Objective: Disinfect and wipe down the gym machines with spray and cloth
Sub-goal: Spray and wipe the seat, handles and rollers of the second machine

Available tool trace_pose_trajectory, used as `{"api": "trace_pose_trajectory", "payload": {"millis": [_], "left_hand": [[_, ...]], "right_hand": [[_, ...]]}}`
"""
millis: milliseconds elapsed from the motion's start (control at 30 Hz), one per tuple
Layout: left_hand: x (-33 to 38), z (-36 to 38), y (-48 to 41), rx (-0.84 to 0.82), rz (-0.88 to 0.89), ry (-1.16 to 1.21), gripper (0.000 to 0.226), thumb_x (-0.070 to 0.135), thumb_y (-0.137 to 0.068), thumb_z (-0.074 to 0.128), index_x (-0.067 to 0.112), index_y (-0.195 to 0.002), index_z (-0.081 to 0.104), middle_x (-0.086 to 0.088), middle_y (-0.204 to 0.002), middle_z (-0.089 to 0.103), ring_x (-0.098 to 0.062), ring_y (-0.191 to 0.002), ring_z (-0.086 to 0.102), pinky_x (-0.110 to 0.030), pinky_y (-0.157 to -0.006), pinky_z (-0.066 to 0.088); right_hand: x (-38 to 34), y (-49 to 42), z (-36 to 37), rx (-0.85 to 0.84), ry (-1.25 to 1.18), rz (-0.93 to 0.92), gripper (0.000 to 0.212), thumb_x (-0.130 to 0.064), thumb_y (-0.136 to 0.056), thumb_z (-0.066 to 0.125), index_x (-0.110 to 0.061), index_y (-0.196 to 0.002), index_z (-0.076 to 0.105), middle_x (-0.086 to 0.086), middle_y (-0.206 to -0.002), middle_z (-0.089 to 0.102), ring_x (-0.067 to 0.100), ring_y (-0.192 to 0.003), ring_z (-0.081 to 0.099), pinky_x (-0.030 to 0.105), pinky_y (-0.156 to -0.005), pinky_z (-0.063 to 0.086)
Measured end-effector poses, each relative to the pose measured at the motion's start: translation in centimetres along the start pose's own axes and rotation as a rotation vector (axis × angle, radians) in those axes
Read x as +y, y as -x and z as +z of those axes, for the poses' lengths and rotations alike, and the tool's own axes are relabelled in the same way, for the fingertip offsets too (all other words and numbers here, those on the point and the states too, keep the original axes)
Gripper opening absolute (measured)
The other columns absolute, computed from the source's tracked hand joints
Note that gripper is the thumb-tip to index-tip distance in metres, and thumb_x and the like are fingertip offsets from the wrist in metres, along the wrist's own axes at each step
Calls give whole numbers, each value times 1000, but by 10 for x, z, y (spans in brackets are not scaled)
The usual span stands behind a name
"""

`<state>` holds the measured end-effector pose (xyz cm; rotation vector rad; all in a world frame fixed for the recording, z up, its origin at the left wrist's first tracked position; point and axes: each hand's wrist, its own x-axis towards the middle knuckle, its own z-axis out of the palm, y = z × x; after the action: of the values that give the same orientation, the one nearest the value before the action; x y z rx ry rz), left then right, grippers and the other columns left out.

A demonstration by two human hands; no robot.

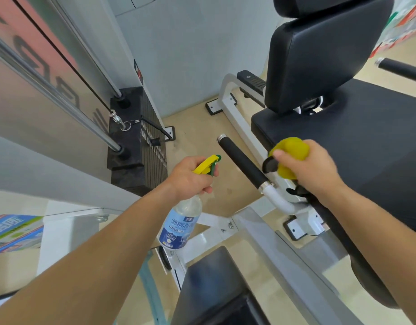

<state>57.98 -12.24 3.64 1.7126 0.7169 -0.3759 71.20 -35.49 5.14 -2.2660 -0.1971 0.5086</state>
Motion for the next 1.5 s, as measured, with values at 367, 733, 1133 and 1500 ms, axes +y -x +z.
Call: {"api": "trace_pose_trajectory", "payload": {"millis": [367,733,1133,1500], "left_hand": [[-3,-4,-6,-11,19,18,27,-8,-90,54,9,-105,68,-15,-114,72,-16,-62,67,-28,-63,50],[-16,-13,-10,80,38,106,35,-13,-88,48,4,-111,68,-17,-121,70,-15,-58,67,-37,-70,48],[-21,-20,-9,105,48,75,31,-11,-89,51,6,-108,69,-17,-119,70,-16,-60,68,-23,-56,50],[-21,-10,-12,52,32,52,32,-9,-87,53,11,-104,71,-23,-115,70,-17,-65,70,-28,-62,49]], "right_hand": [[-1,-4,11,-106,-689,378,57,-41,-66,63,-21,-120,62,8,-117,66,30,-106,64,48,-96,50],[-41,-32,98,-349,821,-269,74,-27,-94,61,-26,-149,12,15,-136,32,36,-86,56,44,-73,51],[-72,-86,105,-529,295,176,28,-37,-90,68,-10,-95,58,11,-84,70,22,-61,67,30,-57,57],[-36,-34,47,-745,246,245,30,-40,-91,65,-12,-101,64,9,-84,68,24,-71,64,40,-77,57]]}}
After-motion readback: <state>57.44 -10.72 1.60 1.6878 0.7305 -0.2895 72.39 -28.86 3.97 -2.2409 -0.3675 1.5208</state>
